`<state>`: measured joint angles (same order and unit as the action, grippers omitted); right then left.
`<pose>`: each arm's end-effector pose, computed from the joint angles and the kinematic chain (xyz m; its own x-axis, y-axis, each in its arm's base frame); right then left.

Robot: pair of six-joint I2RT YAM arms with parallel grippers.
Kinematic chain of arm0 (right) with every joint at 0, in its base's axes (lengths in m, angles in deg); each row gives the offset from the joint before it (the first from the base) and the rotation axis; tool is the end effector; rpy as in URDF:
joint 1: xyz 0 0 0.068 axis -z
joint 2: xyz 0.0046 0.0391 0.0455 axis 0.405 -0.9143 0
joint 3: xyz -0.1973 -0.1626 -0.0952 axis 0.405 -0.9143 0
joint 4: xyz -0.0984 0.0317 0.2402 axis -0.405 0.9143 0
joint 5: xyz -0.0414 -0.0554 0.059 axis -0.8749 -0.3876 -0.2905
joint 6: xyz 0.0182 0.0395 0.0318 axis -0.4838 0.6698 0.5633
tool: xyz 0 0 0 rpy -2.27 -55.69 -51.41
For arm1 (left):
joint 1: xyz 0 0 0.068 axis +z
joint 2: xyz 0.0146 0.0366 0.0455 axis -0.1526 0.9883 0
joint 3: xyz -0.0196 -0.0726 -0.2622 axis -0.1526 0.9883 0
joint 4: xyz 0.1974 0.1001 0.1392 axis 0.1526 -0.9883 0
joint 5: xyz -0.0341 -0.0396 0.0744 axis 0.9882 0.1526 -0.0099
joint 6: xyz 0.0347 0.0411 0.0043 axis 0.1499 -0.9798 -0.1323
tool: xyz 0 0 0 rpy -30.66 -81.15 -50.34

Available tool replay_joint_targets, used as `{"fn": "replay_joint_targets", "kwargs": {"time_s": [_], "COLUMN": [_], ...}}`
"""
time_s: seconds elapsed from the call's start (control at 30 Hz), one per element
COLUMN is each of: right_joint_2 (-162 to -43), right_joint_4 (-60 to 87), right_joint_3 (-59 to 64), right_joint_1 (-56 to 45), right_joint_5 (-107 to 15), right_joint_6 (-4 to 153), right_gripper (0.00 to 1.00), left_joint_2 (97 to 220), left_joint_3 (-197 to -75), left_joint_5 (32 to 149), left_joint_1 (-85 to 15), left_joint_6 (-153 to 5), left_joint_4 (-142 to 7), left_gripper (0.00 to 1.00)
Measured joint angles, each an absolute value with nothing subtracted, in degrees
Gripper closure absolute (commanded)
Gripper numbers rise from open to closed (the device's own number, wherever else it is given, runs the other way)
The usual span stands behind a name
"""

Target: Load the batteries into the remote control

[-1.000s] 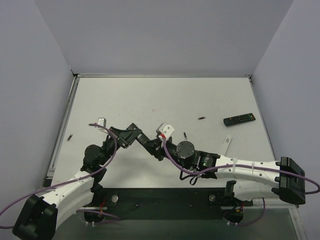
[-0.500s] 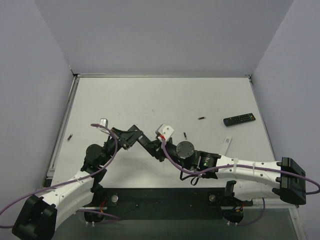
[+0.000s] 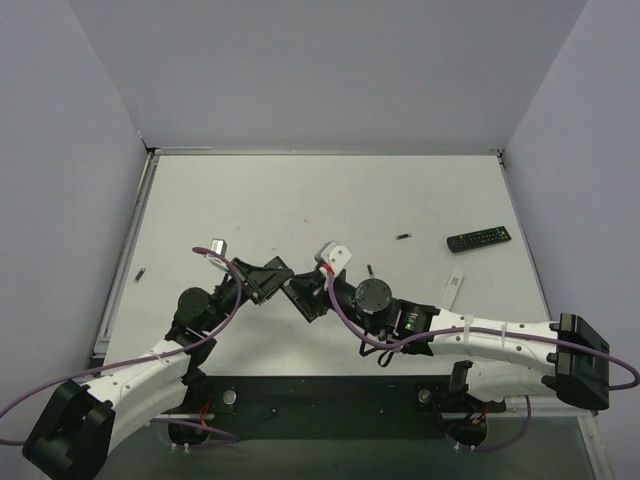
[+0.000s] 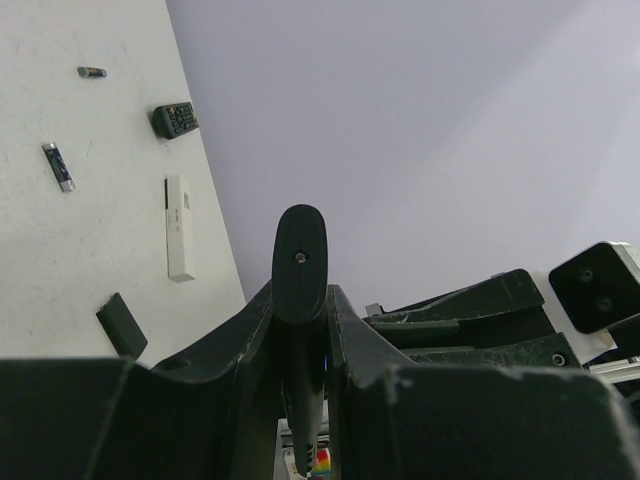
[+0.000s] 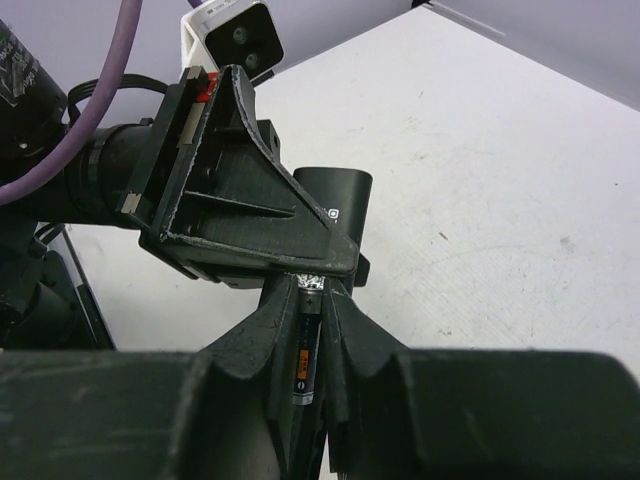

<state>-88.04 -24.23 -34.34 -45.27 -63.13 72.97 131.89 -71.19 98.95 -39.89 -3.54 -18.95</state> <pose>0.1007 0.2489 0.3095 -0.0232 0.1859 -0.9823 -0.8678 0.4842 0.1122 0.1456 -0.0996 0.2142 -0.7104 -0.6812 -0.1768 0.2403 0.0013 -0.9707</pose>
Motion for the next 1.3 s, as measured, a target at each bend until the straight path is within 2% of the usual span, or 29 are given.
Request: {"fn": "replay_joint_targets", "kwargs": {"time_s": [0.47,1.3], "right_joint_2": [-86.0,-84.8], "right_joint_4": [-25.0,-25.3], "right_joint_3": [-35.7,-37.3], "right_joint_1": [-45.0,-44.9], "right_joint_5": [-61.5,-58.5], "right_joint_6": [74.3,78.8], "right_gripper": [0.98,0.98], "left_joint_2": [131.8,131.8], "left_joint_3": [-71.2,-71.2], "left_joint_5": [99.1,97.6], "left_joint_1": [-40.2,-40.2], "left_joint_6": [-2.4,-2.1], "left_joint_4": [-18.6,-18.5], "left_gripper": [1.00,1.00]}}
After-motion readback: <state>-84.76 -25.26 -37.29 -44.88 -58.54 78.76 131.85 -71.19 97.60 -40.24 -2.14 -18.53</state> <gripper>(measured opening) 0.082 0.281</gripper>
